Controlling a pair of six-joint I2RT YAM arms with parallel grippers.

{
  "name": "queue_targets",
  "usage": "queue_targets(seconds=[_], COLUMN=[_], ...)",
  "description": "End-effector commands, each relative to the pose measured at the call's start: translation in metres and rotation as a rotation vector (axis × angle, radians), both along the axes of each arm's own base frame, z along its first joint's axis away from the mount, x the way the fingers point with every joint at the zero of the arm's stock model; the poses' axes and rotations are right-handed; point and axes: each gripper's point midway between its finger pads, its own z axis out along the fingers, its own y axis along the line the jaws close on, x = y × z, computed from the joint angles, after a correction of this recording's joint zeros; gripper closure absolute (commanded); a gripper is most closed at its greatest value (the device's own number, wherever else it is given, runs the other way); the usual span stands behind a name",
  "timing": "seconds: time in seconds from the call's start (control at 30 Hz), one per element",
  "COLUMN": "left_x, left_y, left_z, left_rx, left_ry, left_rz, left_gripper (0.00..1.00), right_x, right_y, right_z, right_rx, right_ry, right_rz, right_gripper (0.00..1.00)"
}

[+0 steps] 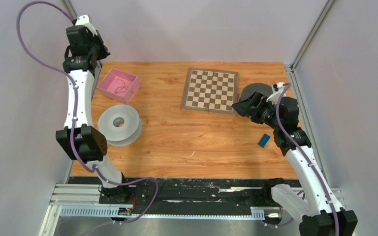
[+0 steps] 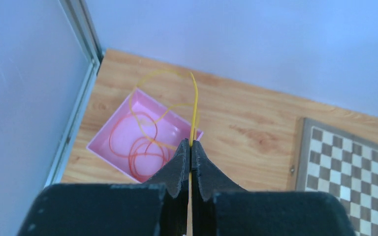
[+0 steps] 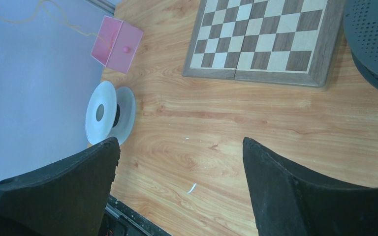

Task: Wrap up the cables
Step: Pick up the cable from the storage box.

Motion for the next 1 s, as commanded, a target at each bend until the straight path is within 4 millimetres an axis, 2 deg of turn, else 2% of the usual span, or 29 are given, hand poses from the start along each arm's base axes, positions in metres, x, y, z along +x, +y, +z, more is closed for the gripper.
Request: queue_targets(seconds=[0.0,0.13,0.3,0.5,0.67,0.73,0.8,0.87,0.9,0.93,0.97], left_x=[-0.011,-0.023,-0.043,-0.08,-0.115,-0.124,-0.127,-0.12,-0.124,-0.118,-0.119], left_y=[-0.007,-0.022,-0.063,-0.107,-0.138,-0.143,-0.143,-0.143,-0.144,-0.143,-0.142], left_z=[0.07,0.109,0.15,0.193,0.226,0.231,0.223,0.188,0.182,0.155,0.145], left_rx=[0.03,0.012,-0.1,-0.176,-0.244,-0.274,-0.298,-0.352,-0.363,-0.4,-0.413], left_ry=[-0.219,-0.337,-0.448,-0.574,-0.664,-0.668,-0.651,-0.566,-0.55,-0.482,-0.452], left_rz=[-0.027,-0.091,-0.275,-0.512,-0.701,-0.722,-0.716,-0.698,-0.694,-0.673,-0.654], left_gripper=[1.0,1.0,1.0,1.0,1.0,1.0,1.0,1.0,1.0,1.0,1.0], right_x=[0.002,-0.001,0.0,0.004,0.002,0.001,0.001,0.003,0.005,0.006,0.008], right_y=[0.002,0.001,0.001,0.002,0.004,0.001,-0.002,-0.004,-0.005,-0.007,-0.009], right_z=[0.023,0.023,0.028,0.048,0.051,0.051,0.048,0.043,0.041,0.039,0.037], right_rx=[0.028,0.029,0.032,0.013,-0.014,-0.01,-0.002,0.002,0.002,0.001,-0.001], right_ry=[-0.074,-0.083,-0.104,-0.164,-0.185,-0.186,-0.177,-0.16,-0.154,-0.148,-0.141], right_rz=[0.003,0.002,-0.004,0.013,0.044,0.024,0.0,-0.021,-0.032,-0.044,-0.06], right_gripper=[0.06,0.06,0.05,0.05,0.05,0.05,0.05,0.05,0.05,0.05,0.05])
